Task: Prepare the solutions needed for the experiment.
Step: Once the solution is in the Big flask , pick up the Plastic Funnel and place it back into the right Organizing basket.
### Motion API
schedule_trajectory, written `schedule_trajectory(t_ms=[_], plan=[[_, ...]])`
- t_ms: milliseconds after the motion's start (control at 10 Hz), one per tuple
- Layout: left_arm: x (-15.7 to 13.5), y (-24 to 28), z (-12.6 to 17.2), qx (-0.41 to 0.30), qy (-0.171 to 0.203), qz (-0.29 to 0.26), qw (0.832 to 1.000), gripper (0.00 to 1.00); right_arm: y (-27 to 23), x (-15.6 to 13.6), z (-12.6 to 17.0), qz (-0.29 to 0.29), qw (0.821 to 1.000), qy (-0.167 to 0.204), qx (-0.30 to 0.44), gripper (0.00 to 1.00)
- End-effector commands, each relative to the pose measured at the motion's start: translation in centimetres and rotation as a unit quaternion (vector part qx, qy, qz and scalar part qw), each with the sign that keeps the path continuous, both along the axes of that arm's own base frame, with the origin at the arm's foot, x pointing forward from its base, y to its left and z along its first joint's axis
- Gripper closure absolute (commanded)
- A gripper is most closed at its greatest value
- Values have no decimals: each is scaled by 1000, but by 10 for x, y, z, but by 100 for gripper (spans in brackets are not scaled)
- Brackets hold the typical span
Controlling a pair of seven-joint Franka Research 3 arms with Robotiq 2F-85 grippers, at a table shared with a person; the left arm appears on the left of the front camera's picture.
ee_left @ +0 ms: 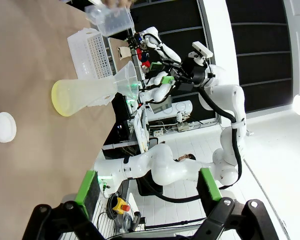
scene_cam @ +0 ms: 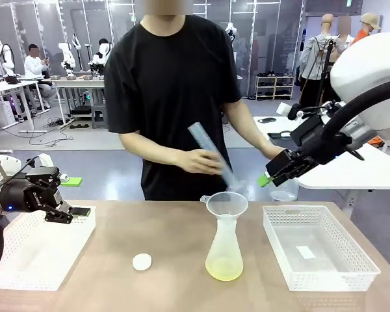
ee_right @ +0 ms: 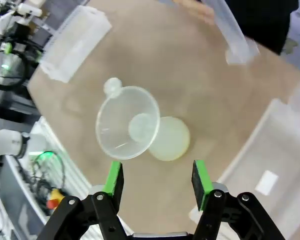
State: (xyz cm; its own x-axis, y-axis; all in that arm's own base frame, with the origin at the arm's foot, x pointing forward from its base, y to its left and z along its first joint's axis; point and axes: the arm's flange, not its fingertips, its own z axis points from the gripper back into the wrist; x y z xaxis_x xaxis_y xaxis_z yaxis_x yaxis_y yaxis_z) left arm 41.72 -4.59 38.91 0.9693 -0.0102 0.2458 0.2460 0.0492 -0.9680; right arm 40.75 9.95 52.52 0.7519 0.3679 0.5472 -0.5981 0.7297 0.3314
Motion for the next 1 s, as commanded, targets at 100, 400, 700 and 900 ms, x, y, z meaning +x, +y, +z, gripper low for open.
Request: schedule_trajectory(t_ms=[100, 400, 700, 900], plan=[[1, -1, 3, -7, -2, 4, 1000, 0, 10, 3, -5, -40, 999, 10, -24, 30], [1, -1, 3, -7, -2, 4, 1000, 0, 5, 1, 2, -8, 1000, -13, -19, 30], [1, -1, 3, -7, -2, 4, 1000, 0, 6, 2, 1, -9, 1000, -11, -16, 30], [1, -1, 3, -7, -2, 4, 1000, 0, 24, -16, 14, -62, 995, -12, -81, 30]])
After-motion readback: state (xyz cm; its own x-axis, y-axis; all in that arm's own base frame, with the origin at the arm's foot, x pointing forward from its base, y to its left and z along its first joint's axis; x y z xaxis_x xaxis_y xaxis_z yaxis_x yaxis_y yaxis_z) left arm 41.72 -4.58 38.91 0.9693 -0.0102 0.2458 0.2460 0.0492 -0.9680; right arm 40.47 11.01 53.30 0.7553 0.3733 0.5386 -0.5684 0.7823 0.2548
